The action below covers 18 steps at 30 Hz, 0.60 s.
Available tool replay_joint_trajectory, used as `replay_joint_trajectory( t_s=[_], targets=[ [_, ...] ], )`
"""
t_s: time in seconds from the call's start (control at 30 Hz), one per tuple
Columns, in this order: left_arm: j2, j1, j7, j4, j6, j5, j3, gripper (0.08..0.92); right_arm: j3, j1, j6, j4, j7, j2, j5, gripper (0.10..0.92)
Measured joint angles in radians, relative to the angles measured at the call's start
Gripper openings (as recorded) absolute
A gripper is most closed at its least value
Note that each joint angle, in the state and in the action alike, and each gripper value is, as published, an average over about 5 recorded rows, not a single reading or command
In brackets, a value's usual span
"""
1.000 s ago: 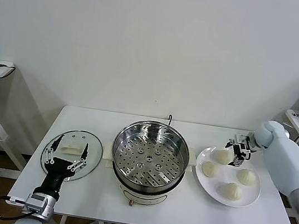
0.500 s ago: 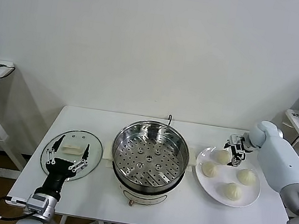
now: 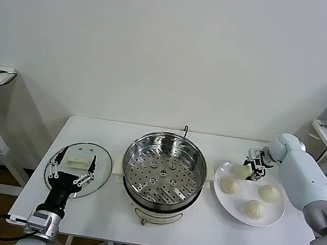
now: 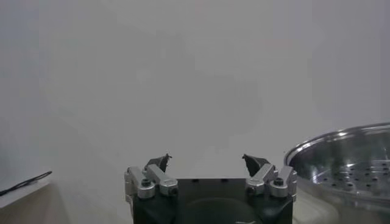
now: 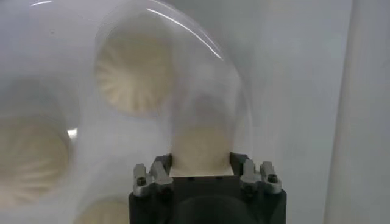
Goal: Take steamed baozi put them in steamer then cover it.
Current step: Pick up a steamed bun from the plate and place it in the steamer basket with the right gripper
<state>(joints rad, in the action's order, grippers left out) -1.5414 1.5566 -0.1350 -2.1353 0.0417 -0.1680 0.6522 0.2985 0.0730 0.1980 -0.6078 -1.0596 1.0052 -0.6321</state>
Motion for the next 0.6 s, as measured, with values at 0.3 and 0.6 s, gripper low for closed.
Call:
replay_joint_trajectory(
  t_s=[0.3,0.6],
  targets=[
    [-0.002,0.003,0.002,-0.013,-0.003,0.0,-0.005,0.823,0.075,-0.035,0.024,-0.111,-0.038,-0.081,0.082,0.648],
    [-0.002,0.005,0.004,-0.028,-0.008,0.003,-0.016,0.823,0.281,-0.194,0.075,-0.47,-0.102,-0.289,0.264,0.651]
  ],
)
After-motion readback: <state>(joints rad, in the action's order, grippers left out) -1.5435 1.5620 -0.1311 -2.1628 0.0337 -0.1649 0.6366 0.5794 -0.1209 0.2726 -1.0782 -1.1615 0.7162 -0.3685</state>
